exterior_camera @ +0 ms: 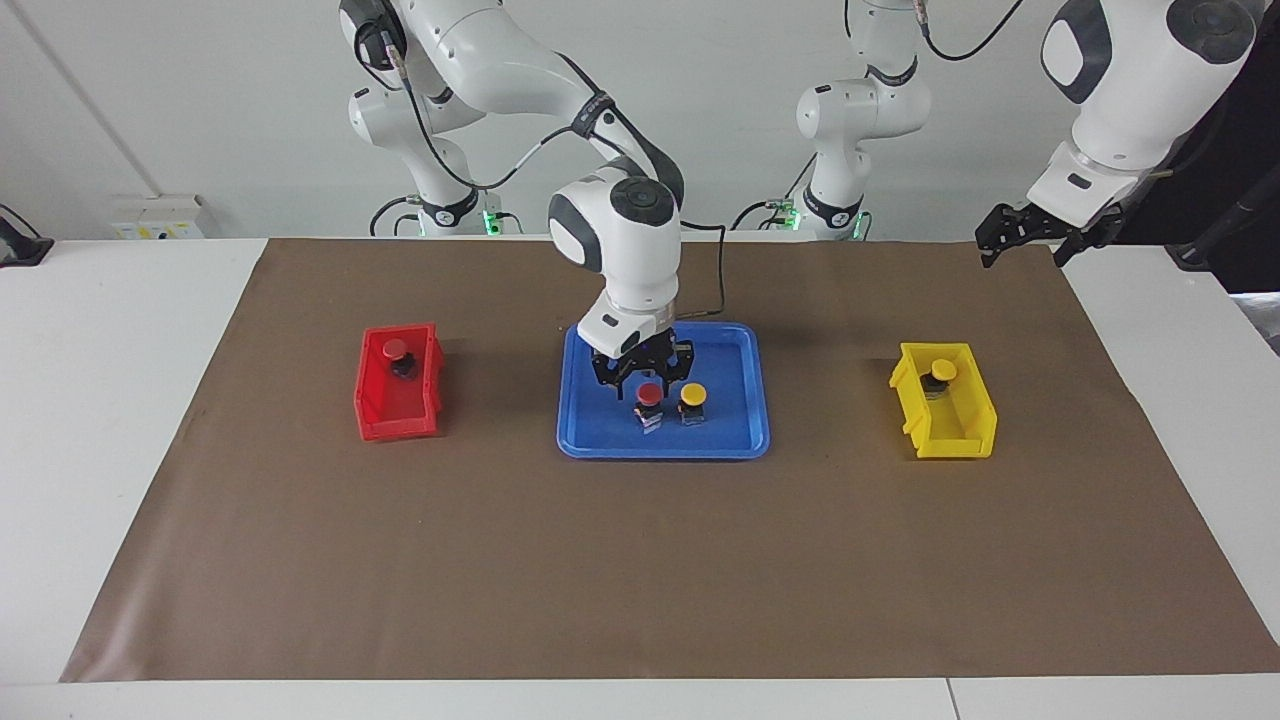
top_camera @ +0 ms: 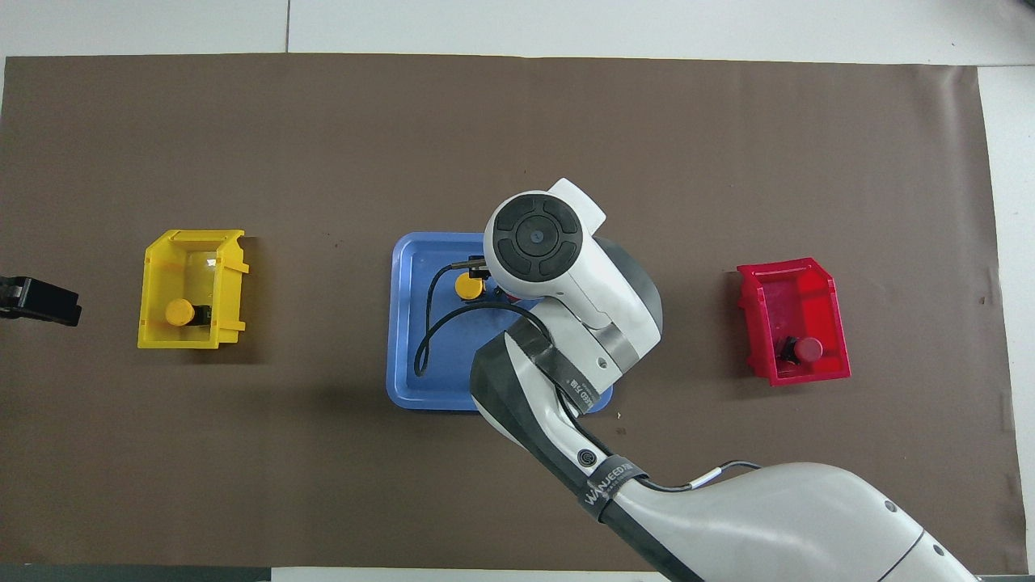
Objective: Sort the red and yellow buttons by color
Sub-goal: 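Grasp the red button with the right gripper and lift it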
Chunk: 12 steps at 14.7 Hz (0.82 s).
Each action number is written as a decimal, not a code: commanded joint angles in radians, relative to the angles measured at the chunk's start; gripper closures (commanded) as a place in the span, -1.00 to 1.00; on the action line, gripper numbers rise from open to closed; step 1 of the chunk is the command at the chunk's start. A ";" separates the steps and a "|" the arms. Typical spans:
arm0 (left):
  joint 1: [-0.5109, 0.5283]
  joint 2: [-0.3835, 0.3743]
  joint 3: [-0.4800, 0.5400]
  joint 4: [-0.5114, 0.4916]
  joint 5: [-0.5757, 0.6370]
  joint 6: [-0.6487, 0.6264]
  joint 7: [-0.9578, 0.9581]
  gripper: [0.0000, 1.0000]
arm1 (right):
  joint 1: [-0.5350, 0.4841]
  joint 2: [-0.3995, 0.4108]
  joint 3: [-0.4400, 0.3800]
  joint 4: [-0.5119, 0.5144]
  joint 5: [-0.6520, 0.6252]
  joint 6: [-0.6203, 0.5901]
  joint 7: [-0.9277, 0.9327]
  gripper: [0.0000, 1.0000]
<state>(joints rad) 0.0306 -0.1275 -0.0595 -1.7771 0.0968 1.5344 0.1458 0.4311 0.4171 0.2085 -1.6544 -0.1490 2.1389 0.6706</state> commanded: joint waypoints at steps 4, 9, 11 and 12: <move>0.002 0.017 0.012 0.070 -0.146 -0.022 0.006 -1.00 | 0.005 -0.017 0.000 -0.083 -0.023 0.088 0.023 -0.38; 0.002 0.017 0.012 0.068 -0.149 -0.016 0.002 -1.00 | 0.014 -0.015 0.002 -0.093 -0.023 0.111 0.023 -0.35; -0.003 0.012 0.010 0.047 -0.149 0.019 -0.006 -1.00 | 0.014 -0.020 0.002 -0.116 -0.023 0.113 0.021 -0.20; -0.006 0.009 0.010 0.032 -0.149 0.039 -0.012 -1.00 | 0.014 -0.020 0.002 -0.122 -0.023 0.113 0.020 -0.14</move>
<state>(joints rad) 0.0317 -0.1212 -0.0545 -1.7329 -0.0325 1.5412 0.1444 0.4440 0.4166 0.2093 -1.7324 -0.1496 2.2235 0.6706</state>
